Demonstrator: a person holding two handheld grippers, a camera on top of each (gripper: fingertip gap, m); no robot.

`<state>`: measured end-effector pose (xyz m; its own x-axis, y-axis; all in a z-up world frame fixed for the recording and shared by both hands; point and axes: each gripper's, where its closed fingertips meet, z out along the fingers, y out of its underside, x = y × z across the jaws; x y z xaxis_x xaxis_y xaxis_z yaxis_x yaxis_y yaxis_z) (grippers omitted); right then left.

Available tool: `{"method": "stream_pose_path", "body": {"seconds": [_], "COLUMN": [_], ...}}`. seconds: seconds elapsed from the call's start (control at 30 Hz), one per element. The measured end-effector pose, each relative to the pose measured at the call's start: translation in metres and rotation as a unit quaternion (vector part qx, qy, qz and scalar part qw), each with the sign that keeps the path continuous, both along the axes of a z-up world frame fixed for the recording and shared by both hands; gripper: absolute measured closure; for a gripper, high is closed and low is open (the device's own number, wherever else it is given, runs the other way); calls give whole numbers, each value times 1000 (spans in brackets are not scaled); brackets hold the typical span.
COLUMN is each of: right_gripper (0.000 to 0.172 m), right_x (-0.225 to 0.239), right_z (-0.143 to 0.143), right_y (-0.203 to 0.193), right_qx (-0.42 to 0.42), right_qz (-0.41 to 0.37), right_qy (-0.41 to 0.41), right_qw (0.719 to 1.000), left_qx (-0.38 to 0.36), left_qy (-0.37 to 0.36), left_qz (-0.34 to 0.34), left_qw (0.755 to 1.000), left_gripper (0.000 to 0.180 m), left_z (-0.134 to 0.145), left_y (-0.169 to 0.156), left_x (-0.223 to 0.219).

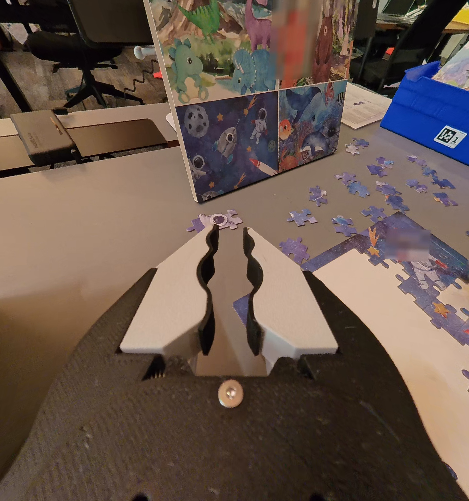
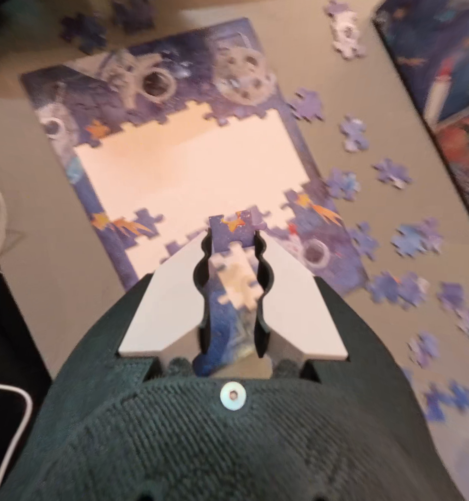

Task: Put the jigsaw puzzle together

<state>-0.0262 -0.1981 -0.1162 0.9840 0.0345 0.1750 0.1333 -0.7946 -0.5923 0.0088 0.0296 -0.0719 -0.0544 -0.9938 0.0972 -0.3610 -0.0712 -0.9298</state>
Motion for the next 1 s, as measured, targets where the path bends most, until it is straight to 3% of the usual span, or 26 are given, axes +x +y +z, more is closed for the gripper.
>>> {"method": "stream_pose_path", "body": {"seconds": [0.13, 0.27, 0.53, 0.73, 1.0], "right_gripper": [142, 142, 141, 141, 142], "right_x": [37, 41, 13, 1, 2], "right_z": [15, 16, -4, -25, -38], "right_y": [-34, -45, -34, -25, -22], "right_qx": [4, 12, 17, -24, -71], "right_qz": [-52, -51, 37, 112, 146], "right_qy": [-21, -13, 29, 40, 41], "right_qw": [998, 999, 999, 993, 986], "left_qx": [1, 4, 7, 8, 6], "left_qy": [3, 6, 10, 11, 11], "left_qz": [0, 0, -2, -1, -2], "left_qw": [1000, 1000, 1000, 1000, 1000], "left_gripper": [164, 164, 164, 164, 164], "left_z": [-1, -3, -5, -6, -5], "left_y": [-1, -1, -3, -3, -2], "left_x": [0, 1, 2, 2, 2]}}
